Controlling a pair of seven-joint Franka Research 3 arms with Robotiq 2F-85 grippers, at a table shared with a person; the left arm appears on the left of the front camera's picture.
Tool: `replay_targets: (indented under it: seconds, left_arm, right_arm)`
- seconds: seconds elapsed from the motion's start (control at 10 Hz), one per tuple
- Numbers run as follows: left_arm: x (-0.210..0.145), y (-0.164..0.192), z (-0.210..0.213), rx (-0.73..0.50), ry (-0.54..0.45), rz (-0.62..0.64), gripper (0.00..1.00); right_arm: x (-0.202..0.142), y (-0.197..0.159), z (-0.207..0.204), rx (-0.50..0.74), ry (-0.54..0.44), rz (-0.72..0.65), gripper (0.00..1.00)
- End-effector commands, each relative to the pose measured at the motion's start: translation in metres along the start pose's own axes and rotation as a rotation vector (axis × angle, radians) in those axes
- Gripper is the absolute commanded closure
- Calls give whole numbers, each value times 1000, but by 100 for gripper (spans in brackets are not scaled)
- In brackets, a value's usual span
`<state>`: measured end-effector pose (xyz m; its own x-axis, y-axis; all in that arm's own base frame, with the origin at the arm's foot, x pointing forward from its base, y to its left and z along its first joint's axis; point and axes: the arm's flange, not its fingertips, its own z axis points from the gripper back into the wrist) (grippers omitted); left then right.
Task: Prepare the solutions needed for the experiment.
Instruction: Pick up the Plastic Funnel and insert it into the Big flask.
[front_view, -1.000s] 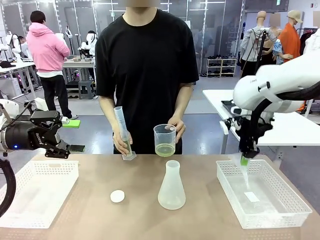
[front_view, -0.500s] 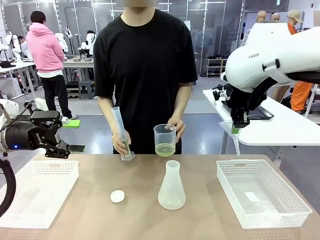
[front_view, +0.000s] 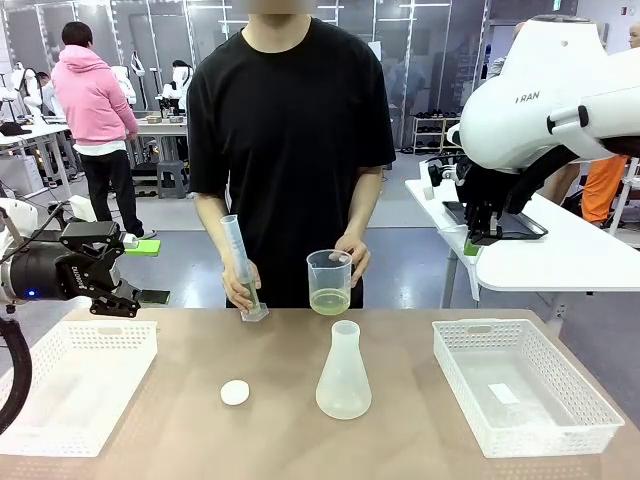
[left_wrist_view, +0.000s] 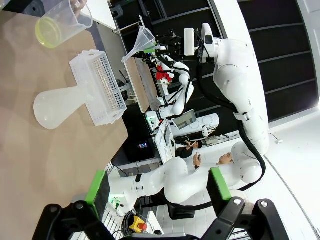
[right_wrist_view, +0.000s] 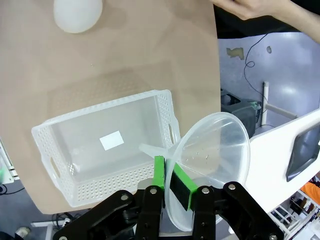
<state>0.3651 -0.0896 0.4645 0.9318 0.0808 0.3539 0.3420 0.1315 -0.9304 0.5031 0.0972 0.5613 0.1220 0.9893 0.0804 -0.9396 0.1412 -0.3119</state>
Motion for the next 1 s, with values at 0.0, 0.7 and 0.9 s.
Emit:
replay_targets:
  seconds: [0.0, 0.7, 0.9]
  left_arm:
    - [0, -2, 0, -10, 6, 4, 0]
    - [0, -2, 0, -10, 6, 4, 0]
    - [0, -2, 0, -10, 6, 4, 0]
  right_arm:
    - [1, -4, -2, 5, 4, 4, 100]
    - [16, 12, 1, -72, -103, 76, 93]
    - [36, 31, 23, -136, -291, 124, 93]
